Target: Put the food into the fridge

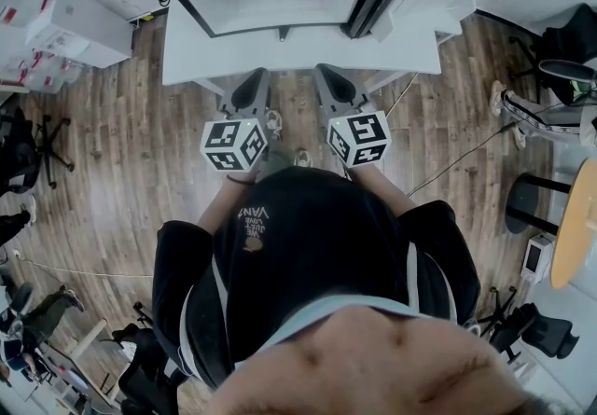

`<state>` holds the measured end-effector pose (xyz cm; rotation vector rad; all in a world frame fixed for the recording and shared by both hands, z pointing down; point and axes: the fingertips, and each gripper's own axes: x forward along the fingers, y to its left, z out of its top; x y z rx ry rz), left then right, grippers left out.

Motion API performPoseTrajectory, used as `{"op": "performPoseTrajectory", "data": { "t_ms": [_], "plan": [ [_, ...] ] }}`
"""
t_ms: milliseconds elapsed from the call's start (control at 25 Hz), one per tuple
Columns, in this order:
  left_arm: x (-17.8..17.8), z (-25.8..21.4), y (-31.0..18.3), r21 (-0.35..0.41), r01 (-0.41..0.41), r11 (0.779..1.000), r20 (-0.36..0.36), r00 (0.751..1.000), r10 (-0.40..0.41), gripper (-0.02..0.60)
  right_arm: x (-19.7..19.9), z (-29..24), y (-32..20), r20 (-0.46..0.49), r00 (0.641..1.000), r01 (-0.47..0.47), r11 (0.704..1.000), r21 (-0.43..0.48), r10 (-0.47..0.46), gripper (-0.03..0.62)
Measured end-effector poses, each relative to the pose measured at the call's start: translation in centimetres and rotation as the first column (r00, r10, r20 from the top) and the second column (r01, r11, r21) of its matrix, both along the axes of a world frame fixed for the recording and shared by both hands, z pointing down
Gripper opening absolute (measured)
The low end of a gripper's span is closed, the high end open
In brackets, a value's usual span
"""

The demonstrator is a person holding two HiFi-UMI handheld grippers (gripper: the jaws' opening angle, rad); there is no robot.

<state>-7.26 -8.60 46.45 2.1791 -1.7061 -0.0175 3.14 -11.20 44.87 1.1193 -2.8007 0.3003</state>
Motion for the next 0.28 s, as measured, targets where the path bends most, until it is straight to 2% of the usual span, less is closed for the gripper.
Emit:
{"op": "performPoseTrajectory", "data": {
  "t_ms": [280],
  "plan": [
    [-0.31,0.30,0.07,-0.005,0.005,1.000,0.007,1.000,-0.005,0.029,-0.23,0.16,0.06,0.003,1.000,-0.001,1.000,-0.001,0.001,0.012]
  ]
}}
